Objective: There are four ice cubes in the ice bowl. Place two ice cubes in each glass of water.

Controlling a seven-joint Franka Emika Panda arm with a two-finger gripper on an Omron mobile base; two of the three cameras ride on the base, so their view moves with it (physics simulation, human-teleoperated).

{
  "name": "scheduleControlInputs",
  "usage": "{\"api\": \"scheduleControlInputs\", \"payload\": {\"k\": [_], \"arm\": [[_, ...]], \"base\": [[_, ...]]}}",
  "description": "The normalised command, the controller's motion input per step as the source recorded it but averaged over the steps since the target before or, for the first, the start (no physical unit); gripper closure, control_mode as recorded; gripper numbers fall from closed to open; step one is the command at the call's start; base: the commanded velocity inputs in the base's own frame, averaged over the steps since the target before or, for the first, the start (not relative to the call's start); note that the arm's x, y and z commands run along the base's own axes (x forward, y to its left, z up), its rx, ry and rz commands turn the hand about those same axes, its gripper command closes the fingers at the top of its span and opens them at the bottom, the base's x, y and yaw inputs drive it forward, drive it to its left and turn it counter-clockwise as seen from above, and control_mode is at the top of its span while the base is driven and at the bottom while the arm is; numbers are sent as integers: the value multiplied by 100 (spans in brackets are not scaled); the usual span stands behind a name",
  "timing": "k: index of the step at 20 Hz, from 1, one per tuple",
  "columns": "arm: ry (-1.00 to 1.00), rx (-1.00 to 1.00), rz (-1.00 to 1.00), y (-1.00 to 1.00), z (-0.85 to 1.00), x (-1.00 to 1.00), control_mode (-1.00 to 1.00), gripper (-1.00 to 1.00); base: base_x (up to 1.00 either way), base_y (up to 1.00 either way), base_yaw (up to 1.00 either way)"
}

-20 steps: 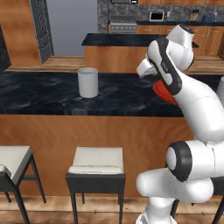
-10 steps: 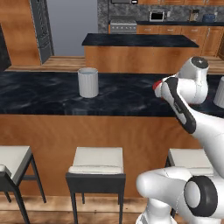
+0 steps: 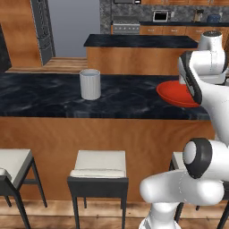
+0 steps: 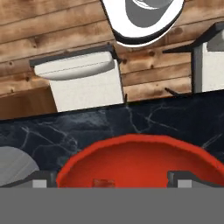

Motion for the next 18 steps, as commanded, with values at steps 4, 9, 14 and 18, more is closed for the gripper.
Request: {"api": "scheduleControlInputs", "payload": {"k": [4, 9, 14, 18], "arm": [[0, 1, -16, -67, -19, 3, -100, -100], [0, 0, -17, -16, -38, 14, -100, -100], [0, 0, -15, 3, -45, 29, -100, -100], [0, 0, -9, 0, -23, 28, -100, -100]], "base": [[0, 0, 0], [0, 0, 0], [0, 0, 0], [0, 0, 0]]}}
